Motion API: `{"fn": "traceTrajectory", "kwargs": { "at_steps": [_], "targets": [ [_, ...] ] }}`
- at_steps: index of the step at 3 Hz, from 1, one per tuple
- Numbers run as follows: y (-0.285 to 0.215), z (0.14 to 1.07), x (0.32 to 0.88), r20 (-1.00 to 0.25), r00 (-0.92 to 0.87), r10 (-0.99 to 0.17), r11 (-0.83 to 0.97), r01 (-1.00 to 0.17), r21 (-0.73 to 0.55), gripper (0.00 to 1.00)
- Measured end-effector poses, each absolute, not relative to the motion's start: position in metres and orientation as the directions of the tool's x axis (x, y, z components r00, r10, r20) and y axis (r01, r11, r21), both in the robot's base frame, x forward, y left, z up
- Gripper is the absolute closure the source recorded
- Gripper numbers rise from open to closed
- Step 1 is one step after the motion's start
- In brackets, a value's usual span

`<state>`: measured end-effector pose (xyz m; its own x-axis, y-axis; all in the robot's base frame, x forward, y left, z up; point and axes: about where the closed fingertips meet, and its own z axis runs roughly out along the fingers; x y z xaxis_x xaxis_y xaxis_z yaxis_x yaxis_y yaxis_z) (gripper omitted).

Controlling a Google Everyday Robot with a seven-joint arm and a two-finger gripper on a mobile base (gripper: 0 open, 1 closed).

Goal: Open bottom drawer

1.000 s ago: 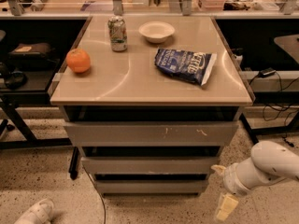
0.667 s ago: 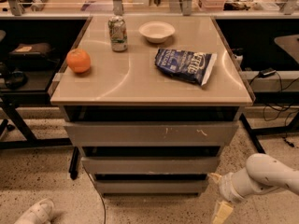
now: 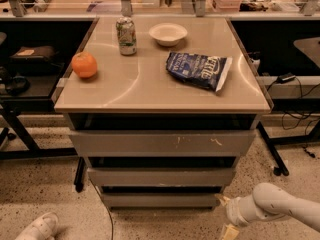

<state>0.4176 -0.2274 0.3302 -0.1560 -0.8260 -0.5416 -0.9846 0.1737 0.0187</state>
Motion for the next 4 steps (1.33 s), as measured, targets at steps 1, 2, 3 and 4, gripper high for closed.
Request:
{"fn": "traceTrajectory", "kwargs": {
  "at_steps": [1, 2, 3, 4],
  "targets": [
    [-0.227, 0.330, 0.418, -0.542, -0.156, -0.826, 0.174, -0.985, 0.019, 0.00],
    [-0.222, 0.316, 0.421, -0.552, -0.149, -0.820, 0.165, -0.986, 0.022, 0.00],
    [-0.216, 0.283, 0.444, -0.577, -0.128, -0.806, 0.167, -0.986, -0.015, 0.00],
    [-0.208, 0.251, 0.471, -0.607, -0.087, -0.790, 0.162, -0.984, -0.070, 0.00]
  ]
}}
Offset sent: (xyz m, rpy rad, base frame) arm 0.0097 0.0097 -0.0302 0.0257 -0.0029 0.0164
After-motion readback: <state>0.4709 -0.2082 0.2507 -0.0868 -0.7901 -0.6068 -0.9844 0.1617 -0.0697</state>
